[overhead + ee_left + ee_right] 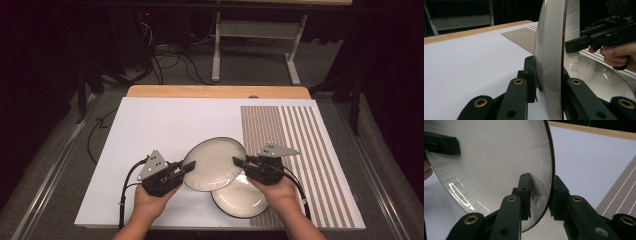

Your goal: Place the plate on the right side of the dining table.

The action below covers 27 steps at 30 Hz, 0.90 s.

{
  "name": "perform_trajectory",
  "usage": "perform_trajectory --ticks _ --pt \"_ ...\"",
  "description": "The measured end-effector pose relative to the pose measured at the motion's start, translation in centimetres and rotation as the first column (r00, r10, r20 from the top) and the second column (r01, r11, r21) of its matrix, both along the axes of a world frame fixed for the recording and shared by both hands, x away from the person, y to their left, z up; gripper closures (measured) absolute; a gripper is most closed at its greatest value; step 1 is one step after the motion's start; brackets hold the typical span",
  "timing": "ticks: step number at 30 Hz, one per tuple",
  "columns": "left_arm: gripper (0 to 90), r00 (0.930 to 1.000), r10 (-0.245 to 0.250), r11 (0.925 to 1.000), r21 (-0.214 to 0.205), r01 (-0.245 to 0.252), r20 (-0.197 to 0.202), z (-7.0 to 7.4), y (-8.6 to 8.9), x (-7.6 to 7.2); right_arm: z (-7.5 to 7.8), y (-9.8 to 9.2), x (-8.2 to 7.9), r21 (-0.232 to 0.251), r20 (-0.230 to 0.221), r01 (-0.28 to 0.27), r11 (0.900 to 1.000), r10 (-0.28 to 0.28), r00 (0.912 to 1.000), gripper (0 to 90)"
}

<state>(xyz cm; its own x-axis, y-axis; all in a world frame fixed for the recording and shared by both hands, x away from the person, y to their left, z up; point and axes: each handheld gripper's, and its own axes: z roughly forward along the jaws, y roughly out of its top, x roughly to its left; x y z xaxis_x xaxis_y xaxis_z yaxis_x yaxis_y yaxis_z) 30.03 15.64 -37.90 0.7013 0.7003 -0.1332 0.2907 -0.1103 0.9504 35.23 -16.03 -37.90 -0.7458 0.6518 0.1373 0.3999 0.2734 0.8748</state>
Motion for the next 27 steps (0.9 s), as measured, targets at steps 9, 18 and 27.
perform_trajectory --ticks 9,18,27 --pt "79.4 0.9984 0.003 0.9989 -0.046 -0.005 -0.057 -0.1 0.3 0.3 0.1 -0.5 0.1 0.029 -0.015 -0.025 0.9993 0.025 0.9996 81.5" --pt "79.8 0.9978 -0.014 0.9990 -0.043 0.012 -0.065 1.0 -0.3 0.3 1.3 -1.6 -0.6 0.043 0.006 -0.035 0.9984 0.035 0.9994 84.3" --pt "79.4 0.9960 -0.057 0.9983 0.008 0.058 -0.068 2.1 -3.3 2.1 2.9 -4.6 -0.8 0.055 0.048 0.014 0.9984 -0.017 0.9987 85.5"
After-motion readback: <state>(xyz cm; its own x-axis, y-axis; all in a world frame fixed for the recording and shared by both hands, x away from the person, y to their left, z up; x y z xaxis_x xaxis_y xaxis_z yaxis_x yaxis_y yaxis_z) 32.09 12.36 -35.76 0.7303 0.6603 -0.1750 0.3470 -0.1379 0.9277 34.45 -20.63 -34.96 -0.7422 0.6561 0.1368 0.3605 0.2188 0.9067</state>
